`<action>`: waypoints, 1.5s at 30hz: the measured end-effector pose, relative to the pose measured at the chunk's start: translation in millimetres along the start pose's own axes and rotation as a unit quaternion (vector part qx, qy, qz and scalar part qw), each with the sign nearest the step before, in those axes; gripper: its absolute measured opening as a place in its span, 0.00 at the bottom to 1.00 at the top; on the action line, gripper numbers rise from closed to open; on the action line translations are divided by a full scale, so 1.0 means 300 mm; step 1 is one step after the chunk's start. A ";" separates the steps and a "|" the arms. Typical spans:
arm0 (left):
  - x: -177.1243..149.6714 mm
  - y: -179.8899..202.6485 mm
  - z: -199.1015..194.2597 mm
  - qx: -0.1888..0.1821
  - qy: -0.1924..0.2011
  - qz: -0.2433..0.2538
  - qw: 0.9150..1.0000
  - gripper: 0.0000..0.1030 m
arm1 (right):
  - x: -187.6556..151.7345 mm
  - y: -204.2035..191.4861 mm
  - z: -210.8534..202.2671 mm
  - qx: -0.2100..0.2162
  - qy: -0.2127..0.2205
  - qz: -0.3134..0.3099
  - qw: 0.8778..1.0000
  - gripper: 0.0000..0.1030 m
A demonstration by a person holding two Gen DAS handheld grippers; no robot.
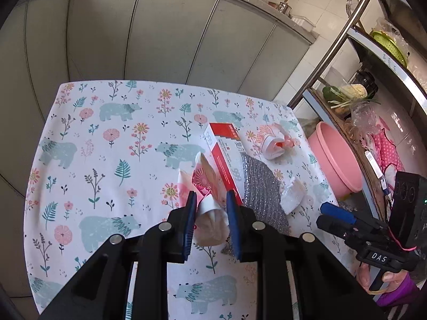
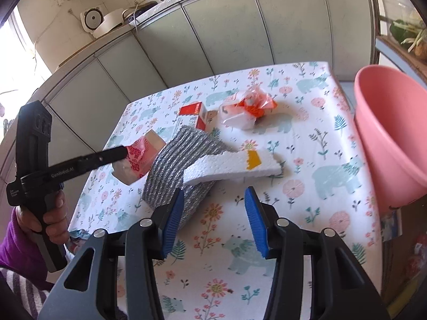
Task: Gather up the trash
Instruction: 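Close the left tool on the pink tissue packet, then close the right tool on the silver mesh scrubber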
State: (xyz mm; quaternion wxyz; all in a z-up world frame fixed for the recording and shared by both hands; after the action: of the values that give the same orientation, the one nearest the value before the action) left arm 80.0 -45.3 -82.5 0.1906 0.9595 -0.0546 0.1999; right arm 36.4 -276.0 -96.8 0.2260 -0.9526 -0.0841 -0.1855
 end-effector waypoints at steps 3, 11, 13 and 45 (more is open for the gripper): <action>0.001 -0.004 -0.036 -0.005 0.013 0.000 1.000 0.21 | -0.004 -0.029 0.032 0.013 -0.015 -0.003 1.000 0.47; -0.018 0.001 -0.097 0.002 0.036 0.018 0.999 0.21 | -0.016 -0.082 0.144 0.024 -0.064 -0.003 0.998 0.47; -0.022 -0.004 -0.110 0.002 0.041 0.018 0.999 0.21 | -0.017 -0.095 0.152 0.023 -0.062 -0.007 0.998 0.47; -0.009 0.053 -0.293 0.003 0.116 0.034 0.993 0.21 | 0.064 -0.251 -0.224 -0.010 0.094 -0.152 0.984 0.00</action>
State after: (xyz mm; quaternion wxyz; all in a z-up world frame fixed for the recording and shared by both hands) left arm 42.8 -25.7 -3.7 0.1859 0.9280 -0.0644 0.3165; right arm 14.6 -239.1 -3.5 0.1925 -0.9092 -0.2043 -0.3075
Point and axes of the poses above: each gripper's, at about its wrist camera, not at the fingertips, and z roughly the way its jaws point, y to its right, x to its top, the point moved 4 cm from there along z, roughly the way its jaws point, and after that the axes turned 12 degrees about -y, right-handed, at the moved point
